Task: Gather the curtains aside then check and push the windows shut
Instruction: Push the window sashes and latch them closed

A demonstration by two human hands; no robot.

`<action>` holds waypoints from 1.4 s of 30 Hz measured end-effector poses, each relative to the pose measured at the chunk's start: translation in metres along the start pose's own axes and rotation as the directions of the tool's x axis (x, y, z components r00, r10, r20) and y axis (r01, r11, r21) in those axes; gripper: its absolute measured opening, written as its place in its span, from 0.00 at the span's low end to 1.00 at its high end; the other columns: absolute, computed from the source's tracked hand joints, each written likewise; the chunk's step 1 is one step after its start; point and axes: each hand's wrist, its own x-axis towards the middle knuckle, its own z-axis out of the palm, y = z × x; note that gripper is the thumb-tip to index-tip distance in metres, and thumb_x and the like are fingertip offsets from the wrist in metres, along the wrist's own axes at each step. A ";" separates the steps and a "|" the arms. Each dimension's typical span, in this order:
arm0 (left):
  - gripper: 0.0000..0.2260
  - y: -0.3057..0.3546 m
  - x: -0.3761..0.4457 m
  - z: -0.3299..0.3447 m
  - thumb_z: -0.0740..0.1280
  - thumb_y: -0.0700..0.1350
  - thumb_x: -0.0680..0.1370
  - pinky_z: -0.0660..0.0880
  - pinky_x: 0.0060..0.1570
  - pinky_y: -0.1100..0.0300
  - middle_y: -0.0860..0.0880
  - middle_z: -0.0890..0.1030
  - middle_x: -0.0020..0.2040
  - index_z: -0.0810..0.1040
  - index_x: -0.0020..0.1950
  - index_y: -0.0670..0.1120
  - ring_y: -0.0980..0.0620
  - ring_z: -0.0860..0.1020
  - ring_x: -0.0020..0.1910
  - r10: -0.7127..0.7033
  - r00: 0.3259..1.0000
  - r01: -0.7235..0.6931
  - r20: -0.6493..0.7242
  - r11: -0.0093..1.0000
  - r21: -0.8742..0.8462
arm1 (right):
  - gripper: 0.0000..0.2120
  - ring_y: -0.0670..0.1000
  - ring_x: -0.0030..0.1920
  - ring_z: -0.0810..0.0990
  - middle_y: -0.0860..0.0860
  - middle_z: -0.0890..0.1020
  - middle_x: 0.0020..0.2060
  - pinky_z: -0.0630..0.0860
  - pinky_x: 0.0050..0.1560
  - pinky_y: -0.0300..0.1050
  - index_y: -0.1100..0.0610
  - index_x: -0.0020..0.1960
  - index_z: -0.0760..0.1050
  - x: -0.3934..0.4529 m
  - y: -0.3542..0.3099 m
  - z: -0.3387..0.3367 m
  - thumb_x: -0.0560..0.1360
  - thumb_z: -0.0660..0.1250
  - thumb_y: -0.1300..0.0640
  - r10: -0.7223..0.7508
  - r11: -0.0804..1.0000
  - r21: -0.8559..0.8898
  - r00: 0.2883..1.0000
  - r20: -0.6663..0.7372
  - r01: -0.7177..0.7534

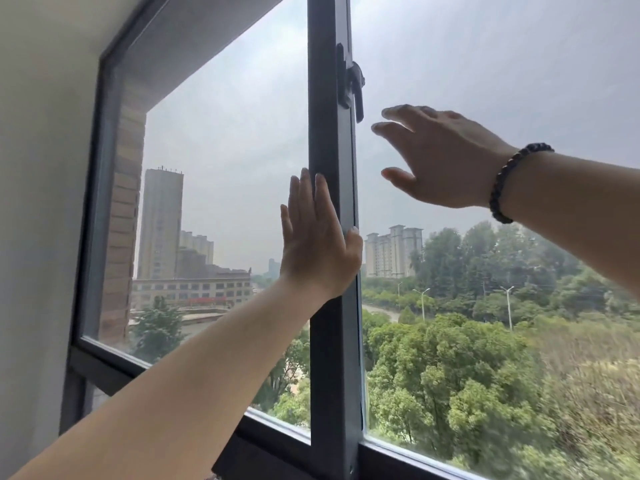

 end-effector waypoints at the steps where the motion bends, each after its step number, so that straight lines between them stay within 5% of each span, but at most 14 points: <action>1: 0.35 -0.003 -0.001 0.001 0.58 0.49 0.80 0.41 0.75 0.47 0.45 0.37 0.79 0.40 0.78 0.42 0.49 0.35 0.77 0.017 1.000 -0.017 0.001 1.000 -0.002 | 0.27 0.62 0.68 0.68 0.59 0.63 0.73 0.68 0.65 0.58 0.60 0.73 0.62 0.004 0.000 0.002 0.79 0.58 0.48 -0.003 1.000 -0.013 1.000 -0.005 0.003; 10: 0.37 -0.004 -0.002 0.012 0.60 0.41 0.79 0.42 0.76 0.55 0.57 0.35 0.78 0.37 0.78 0.49 0.61 0.35 0.75 0.030 0.999 -0.034 -0.018 0.947 -0.319 | 0.19 0.60 0.62 0.74 0.58 0.71 0.67 0.73 0.59 0.57 0.61 0.67 0.69 0.036 0.009 0.016 0.80 0.58 0.53 -0.094 0.988 -0.132 0.991 -0.099 0.081; 20: 0.37 0.008 0.039 0.006 0.60 0.42 0.77 0.37 0.74 0.60 0.53 0.36 0.79 0.39 0.79 0.47 0.57 0.35 0.76 -0.023 0.992 -0.017 -0.123 0.949 -0.313 | 0.13 0.58 0.56 0.76 0.56 0.74 0.62 0.76 0.50 0.54 0.61 0.62 0.72 0.061 0.016 0.026 0.78 0.59 0.60 -0.088 0.964 -0.265 0.981 -0.172 0.040; 29: 0.35 0.008 0.067 0.005 0.63 0.43 0.79 0.46 0.77 0.53 0.53 0.44 0.80 0.45 0.79 0.47 0.58 0.43 0.77 -0.064 0.983 -0.024 -0.172 0.885 -0.466 | 0.11 0.55 0.46 0.80 0.53 0.77 0.58 0.74 0.37 0.48 0.59 0.55 0.76 0.075 0.019 0.037 0.73 0.67 0.60 -0.035 0.950 -0.306 0.956 -0.292 -0.058; 32: 0.34 0.007 0.067 0.008 0.62 0.43 0.79 0.46 0.77 0.52 0.54 0.43 0.80 0.47 0.80 0.48 0.58 0.43 0.77 -0.049 0.981 -0.044 -0.187 0.884 -0.464 | 0.12 0.56 0.51 0.78 0.50 0.77 0.57 0.75 0.41 0.50 0.58 0.60 0.73 0.075 0.020 0.033 0.77 0.62 0.58 -0.042 0.970 -0.239 0.940 -0.340 -0.043; 35: 0.33 0.008 0.069 0.009 0.62 0.43 0.79 0.47 0.77 0.53 0.54 0.42 0.80 0.47 0.79 0.47 0.58 0.43 0.77 -0.036 0.980 -0.060 -0.196 0.883 -0.465 | 0.14 0.55 0.52 0.78 0.48 0.75 0.62 0.72 0.34 0.47 0.57 0.64 0.72 0.073 0.022 0.036 0.79 0.59 0.56 -0.073 0.959 -0.281 0.928 -0.365 -0.035; 42: 0.33 0.010 0.069 0.014 0.62 0.44 0.79 0.49 0.72 0.63 0.58 0.44 0.79 0.49 0.79 0.50 0.56 0.46 0.78 -0.056 0.977 -0.052 -0.208 0.876 -0.479 | 0.12 0.55 0.51 0.78 0.46 0.76 0.59 0.65 0.31 0.44 0.55 0.61 0.73 0.075 0.029 0.040 0.79 0.59 0.55 -0.083 0.953 -0.300 0.929 -0.361 -0.031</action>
